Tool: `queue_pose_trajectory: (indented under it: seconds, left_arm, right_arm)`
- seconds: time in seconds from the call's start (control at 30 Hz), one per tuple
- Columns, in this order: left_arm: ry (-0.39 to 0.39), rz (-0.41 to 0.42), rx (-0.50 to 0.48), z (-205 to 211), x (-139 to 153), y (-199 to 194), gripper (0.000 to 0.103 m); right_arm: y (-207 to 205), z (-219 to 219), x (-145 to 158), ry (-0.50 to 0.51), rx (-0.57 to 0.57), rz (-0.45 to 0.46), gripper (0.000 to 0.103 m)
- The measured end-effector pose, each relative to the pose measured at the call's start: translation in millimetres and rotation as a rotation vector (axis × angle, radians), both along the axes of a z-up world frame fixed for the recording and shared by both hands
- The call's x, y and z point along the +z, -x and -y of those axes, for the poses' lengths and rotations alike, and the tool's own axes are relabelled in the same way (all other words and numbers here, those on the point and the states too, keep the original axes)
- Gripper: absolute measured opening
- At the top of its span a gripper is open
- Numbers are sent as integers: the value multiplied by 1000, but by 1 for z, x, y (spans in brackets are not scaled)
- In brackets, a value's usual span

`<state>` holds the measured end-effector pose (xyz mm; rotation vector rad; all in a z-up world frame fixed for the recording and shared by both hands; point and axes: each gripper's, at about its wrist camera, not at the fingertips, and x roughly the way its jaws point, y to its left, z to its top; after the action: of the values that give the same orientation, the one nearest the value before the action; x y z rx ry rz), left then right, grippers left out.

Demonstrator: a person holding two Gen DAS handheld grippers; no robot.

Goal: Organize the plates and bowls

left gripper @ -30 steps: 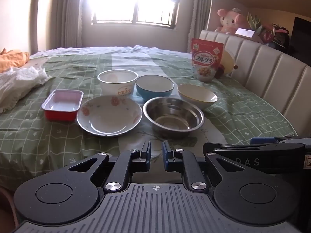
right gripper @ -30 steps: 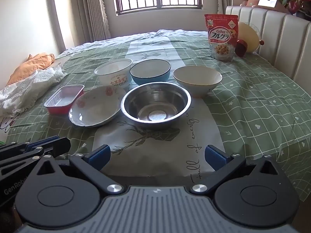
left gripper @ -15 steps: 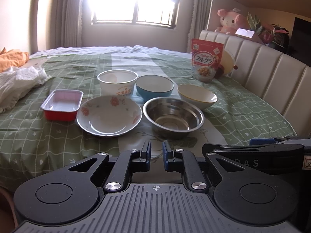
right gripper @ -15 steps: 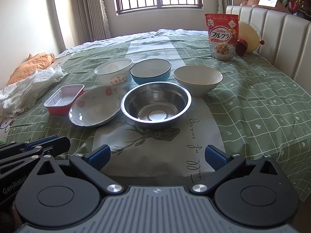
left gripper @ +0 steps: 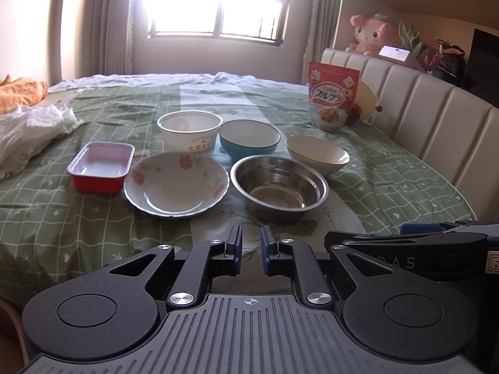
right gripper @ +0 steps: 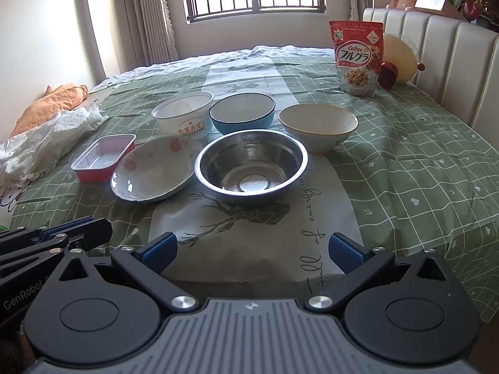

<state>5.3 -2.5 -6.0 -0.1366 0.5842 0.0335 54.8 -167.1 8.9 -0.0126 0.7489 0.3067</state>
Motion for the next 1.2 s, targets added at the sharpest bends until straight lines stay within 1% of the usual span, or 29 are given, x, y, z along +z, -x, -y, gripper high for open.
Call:
queue_pose_trajectory:
  seconds: [1.2]
  left_arm:
    - [7,-7,9,-1,-2,0,15]
  right_arm:
    - [0,-3,-8,3,5,-14,103]
